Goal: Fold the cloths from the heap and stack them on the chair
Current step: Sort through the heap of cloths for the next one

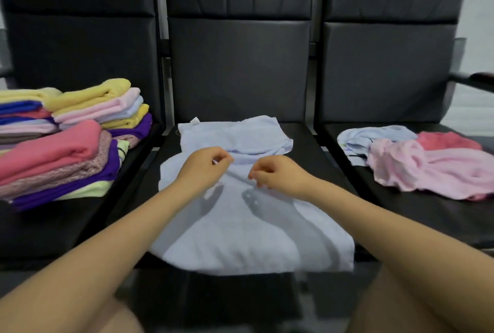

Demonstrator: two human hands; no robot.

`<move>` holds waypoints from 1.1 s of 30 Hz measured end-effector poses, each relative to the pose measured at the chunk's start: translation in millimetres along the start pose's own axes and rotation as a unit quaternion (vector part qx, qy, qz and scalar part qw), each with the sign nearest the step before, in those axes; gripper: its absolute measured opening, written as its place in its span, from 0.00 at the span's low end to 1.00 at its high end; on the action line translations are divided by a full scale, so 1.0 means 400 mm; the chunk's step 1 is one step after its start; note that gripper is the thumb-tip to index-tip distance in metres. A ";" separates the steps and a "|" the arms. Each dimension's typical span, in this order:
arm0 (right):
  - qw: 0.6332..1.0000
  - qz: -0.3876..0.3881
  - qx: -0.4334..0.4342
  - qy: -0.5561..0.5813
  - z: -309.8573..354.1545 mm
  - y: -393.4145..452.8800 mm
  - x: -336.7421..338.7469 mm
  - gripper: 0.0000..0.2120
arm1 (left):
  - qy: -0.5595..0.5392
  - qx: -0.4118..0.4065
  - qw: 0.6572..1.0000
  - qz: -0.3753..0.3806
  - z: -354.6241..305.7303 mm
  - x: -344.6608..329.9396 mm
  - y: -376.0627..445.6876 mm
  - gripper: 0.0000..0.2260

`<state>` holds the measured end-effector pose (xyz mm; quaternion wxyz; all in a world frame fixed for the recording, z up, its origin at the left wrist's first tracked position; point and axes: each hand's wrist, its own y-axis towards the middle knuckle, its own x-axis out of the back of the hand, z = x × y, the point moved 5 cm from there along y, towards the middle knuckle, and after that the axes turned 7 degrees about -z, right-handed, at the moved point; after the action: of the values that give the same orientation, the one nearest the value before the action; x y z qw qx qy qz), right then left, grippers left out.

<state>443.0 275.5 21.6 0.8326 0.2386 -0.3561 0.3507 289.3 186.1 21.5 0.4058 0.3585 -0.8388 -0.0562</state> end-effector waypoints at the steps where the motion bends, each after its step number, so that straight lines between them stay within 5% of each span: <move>1: 0.999 0.016 0.017 -0.024 0.007 -0.024 -0.006 0.09 | 0.011 -0.017 1.000 0.016 -0.009 0.003 -0.022 0.06; 4: 0.993 0.084 0.054 -0.066 0.005 -0.083 -0.015 0.07 | 0.048 -0.064 0.994 0.080 -0.012 0.006 -0.090 0.06; 9: 0.969 0.172 0.067 -0.161 -0.043 -0.133 -0.019 0.23 | 0.134 -0.101 0.959 0.231 0.033 0.017 -0.174 0.12; 14: 0.970 0.158 0.070 -0.169 -0.037 -0.123 -0.025 0.08 | 0.209 -0.132 0.935 0.252 0.050 0.024 -0.186 0.07; 20: 0.989 -0.060 0.047 -0.126 -0.030 -0.032 0.003 0.04 | 0.184 -0.053 0.978 0.084 0.065 0.043 -0.088 0.09; 25: 0.994 0.010 0.038 -0.097 -0.029 -0.004 -0.065 0.17 | 0.157 0.025 0.987 -0.015 0.120 0.035 -0.037 0.06; 29: 0.979 0.046 0.105 -0.169 -0.032 -0.007 -0.102 0.26 | 0.156 -0.034 0.986 0.045 0.117 -0.005 -0.046 0.11; 33: 0.981 0.014 0.135 -0.140 -0.049 0.007 -0.091 0.08 | 0.154 -0.123 0.975 0.105 0.121 -0.034 -0.077 0.19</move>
<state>430.8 274.9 -18.1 0.7294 0.3907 -0.4220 0.3704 277.2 162.6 -31.1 0.5748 0.2207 -0.7857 -0.0599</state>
